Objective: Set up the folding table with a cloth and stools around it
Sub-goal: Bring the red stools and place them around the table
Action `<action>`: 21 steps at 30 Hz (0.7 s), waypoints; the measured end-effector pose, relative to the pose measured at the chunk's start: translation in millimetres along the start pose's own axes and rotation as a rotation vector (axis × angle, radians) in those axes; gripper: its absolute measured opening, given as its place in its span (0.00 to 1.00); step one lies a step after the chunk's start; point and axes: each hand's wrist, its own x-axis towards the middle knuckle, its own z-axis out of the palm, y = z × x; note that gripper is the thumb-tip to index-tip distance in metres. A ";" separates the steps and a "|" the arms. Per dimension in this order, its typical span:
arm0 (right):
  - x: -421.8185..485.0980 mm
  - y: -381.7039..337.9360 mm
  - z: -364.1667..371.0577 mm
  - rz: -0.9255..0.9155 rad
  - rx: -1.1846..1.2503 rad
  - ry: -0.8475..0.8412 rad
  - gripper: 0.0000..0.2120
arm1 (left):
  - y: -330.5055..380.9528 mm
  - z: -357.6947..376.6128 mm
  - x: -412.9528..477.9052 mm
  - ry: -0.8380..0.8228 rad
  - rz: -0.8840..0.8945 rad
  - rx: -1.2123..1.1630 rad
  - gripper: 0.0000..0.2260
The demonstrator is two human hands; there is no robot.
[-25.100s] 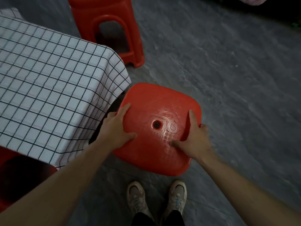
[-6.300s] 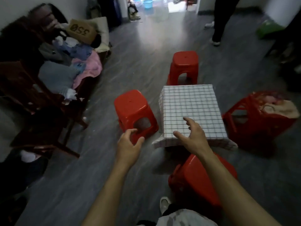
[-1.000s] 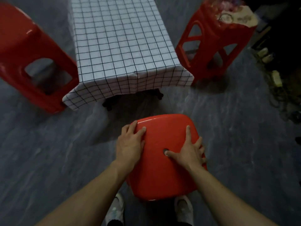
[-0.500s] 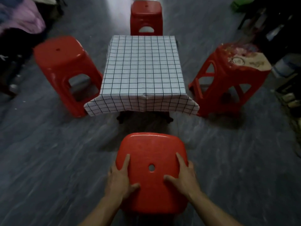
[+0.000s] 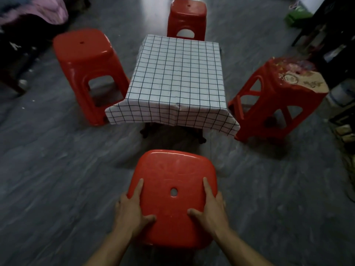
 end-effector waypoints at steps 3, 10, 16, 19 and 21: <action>-6.4 -2.0 7.3 -0.001 -0.008 -0.008 0.57 | -13.0 1.0 -9.4 -0.013 -0.040 0.003 0.58; -16.8 9.5 4.9 -0.006 0.028 0.011 0.56 | -8.2 10.8 -24.0 0.002 -0.027 -0.019 0.57; -21.6 15.7 2.4 -0.001 0.027 0.024 0.55 | -3.9 14.6 -23.7 -0.016 0.005 0.010 0.57; -24.0 12.5 5.4 0.013 0.012 0.032 0.56 | -4.5 8.9 -21.6 -0.028 0.028 0.026 0.55; -25.4 13.0 7.5 0.029 0.007 0.040 0.57 | -4.0 5.9 -17.8 -0.022 0.063 0.024 0.54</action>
